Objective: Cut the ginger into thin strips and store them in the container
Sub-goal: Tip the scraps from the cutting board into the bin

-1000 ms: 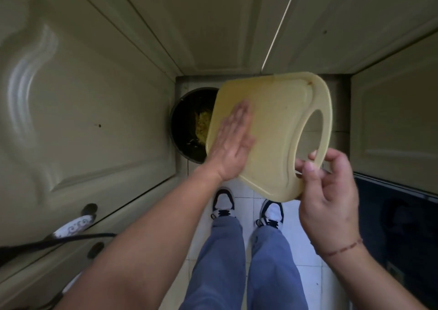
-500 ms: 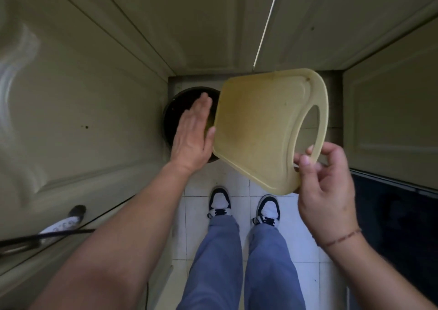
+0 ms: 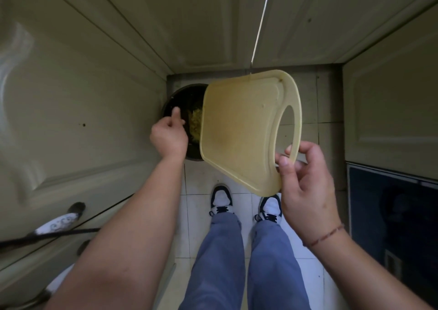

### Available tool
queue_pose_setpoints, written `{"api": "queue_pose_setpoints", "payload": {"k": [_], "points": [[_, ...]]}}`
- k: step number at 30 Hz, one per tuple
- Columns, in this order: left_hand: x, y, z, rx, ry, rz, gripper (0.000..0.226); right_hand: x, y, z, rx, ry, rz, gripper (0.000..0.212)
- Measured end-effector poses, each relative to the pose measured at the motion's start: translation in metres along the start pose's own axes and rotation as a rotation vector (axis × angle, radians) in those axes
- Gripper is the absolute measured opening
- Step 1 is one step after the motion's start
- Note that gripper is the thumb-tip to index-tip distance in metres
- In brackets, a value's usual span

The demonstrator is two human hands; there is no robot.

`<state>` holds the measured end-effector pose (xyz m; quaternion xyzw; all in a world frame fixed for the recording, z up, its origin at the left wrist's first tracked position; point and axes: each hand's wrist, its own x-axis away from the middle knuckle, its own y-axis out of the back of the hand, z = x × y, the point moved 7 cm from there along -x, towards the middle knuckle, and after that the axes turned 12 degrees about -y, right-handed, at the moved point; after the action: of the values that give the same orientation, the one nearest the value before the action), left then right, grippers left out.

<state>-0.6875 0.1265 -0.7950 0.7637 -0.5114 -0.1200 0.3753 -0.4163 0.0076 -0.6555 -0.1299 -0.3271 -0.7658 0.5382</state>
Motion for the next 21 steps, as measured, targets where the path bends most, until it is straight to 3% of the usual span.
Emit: {"api": "queue_pose_setpoints", "payload": {"k": [1,4,8,11,15,21], "points": [[0.0,-0.005,0.004,-0.021,0.048,0.073,0.015,0.001,-0.001,0.001,0.006,0.001,0.003,0.022],[0.002,-0.022,0.013,-0.131,0.054,0.332,0.073,0.004,-0.002,0.003,0.016,0.009,0.012,0.02],[0.009,-0.017,0.011,0.053,0.132,0.296,0.034,0.01,0.0,0.007,0.004,0.013,-0.008,0.012],[0.021,-0.013,-0.003,0.072,0.129,0.376,0.039,0.023,0.009,0.018,-0.024,0.018,-0.025,0.003],[0.034,0.004,-0.039,0.097,0.164,0.362,0.038,0.051,0.042,0.042,-0.142,-0.029,-0.128,0.019],[0.06,0.07,-0.153,0.256,0.084,0.328,0.025,0.113,0.132,0.073,-0.354,-0.225,-0.274,0.023]]}}
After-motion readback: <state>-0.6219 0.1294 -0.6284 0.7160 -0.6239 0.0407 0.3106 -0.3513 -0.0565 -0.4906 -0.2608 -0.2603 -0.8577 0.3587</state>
